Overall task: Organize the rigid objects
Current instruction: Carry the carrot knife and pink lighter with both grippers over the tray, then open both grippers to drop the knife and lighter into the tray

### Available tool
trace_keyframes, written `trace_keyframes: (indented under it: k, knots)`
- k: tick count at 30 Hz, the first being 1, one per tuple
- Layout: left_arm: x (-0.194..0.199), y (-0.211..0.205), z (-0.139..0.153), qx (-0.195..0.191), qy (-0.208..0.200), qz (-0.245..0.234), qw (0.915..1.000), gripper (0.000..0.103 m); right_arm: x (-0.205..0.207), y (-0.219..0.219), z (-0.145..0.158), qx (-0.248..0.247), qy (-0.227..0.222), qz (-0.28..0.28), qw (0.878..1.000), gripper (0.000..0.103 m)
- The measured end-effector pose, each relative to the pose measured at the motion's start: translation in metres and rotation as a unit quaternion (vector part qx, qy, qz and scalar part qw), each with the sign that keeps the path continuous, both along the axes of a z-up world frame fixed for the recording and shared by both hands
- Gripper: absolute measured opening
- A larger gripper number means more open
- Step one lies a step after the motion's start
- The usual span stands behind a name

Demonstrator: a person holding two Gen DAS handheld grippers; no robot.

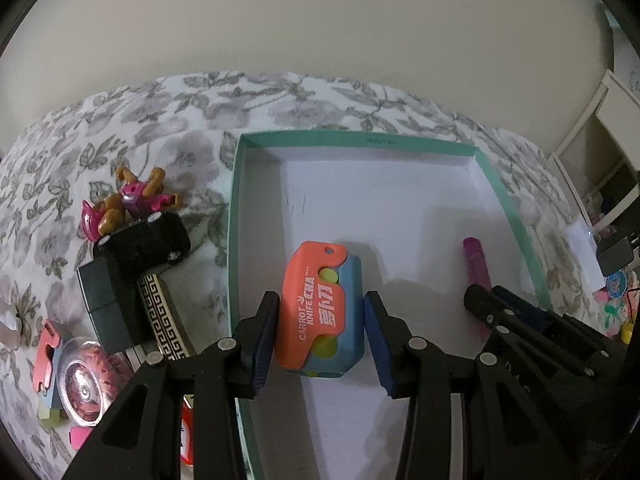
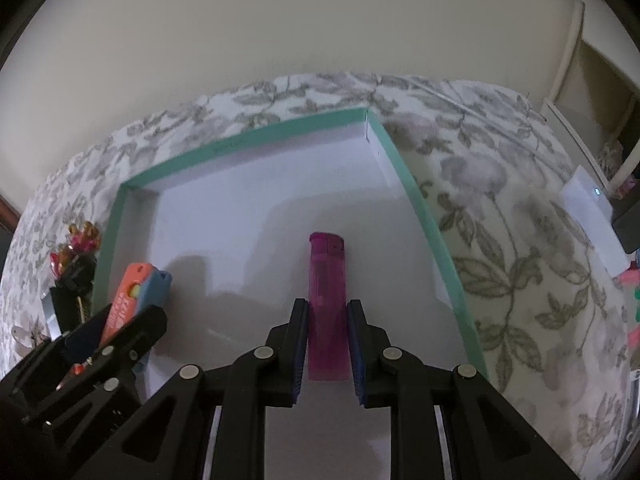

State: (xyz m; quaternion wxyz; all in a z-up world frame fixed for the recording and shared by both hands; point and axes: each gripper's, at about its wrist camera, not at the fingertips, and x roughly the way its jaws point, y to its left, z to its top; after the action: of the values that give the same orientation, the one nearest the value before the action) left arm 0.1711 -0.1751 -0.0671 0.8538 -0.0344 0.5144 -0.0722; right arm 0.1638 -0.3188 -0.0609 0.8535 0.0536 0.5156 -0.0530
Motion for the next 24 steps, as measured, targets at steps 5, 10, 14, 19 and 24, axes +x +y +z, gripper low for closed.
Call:
trace_keyframes:
  k: [5,10,14,19,24]
  knots:
    - [0.0,0.0,-0.003,0.007,0.005,0.0,1.0,0.045,-0.002,0.003,-0.002,-0.016,-0.001,0.009,1.0,0.021]
    - [0.0,0.001,-0.004,0.004,0.01,0.003,0.9999,0.045,-0.004,0.006,-0.003,-0.024,-0.004,0.014,1.0,0.023]
    - [0.0,0.0,-0.002,0.008,0.011,0.002,0.9999,0.045,-0.003,0.006,-0.003,-0.024,-0.004,0.013,1.0,0.023]
    - [0.001,0.002,0.005,0.004,0.005,0.004,1.0,0.045,-0.003,0.007,-0.003,-0.029,-0.003,0.014,0.999,0.024]
    - [0.002,0.008,0.02,-0.009,-0.005,0.009,0.9999,0.045,-0.004,0.004,0.008,-0.029,-0.011,0.009,0.999,0.024]
